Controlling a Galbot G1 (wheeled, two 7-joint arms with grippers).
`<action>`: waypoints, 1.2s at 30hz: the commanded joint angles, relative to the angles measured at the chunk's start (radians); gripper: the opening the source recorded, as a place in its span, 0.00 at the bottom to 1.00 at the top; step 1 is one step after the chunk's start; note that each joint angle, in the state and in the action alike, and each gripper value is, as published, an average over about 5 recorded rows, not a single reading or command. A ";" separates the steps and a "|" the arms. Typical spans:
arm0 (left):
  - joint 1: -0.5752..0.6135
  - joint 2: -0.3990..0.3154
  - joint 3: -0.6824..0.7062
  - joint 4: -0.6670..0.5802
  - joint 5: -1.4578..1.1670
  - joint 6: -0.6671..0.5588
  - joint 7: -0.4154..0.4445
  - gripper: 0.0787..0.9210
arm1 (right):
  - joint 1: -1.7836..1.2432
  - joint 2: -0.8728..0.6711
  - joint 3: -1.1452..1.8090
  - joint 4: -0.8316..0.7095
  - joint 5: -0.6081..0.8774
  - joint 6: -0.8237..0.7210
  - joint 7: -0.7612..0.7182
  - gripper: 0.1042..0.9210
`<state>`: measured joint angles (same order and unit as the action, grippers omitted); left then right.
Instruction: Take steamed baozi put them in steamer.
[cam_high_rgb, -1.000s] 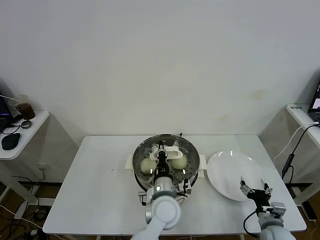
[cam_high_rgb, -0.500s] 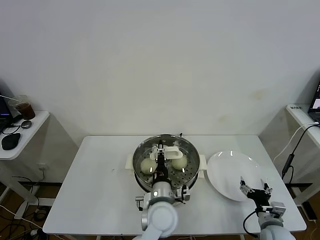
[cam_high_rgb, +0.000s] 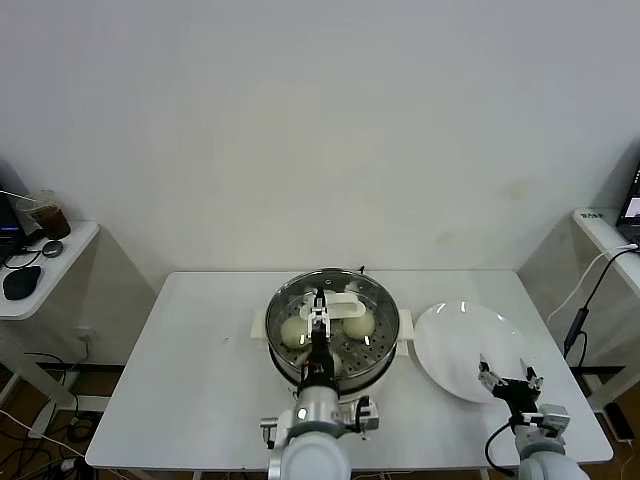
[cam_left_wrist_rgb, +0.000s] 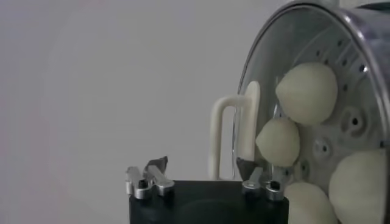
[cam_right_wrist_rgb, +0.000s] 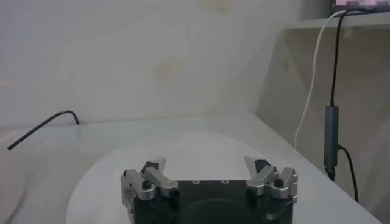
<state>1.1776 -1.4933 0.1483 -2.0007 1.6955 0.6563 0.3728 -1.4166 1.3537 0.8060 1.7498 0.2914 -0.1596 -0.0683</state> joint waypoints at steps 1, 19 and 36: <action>0.090 0.034 -0.075 -0.196 -0.026 -0.007 -0.047 0.88 | -0.011 0.000 -0.004 0.023 0.004 0.002 -0.006 0.88; 0.239 0.056 -0.835 -0.215 -1.539 -0.481 -0.388 0.88 | -0.120 0.011 -0.069 0.172 -0.093 0.091 -0.135 0.88; 0.503 0.060 -0.818 -0.062 -1.744 -0.559 -0.417 0.88 | -0.201 0.029 -0.093 0.214 -0.101 0.078 -0.121 0.88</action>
<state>1.5421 -1.4326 -0.5846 -2.1174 0.2727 0.1146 -0.0090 -1.5717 1.3799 0.7266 1.9245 0.2105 -0.0745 -0.1836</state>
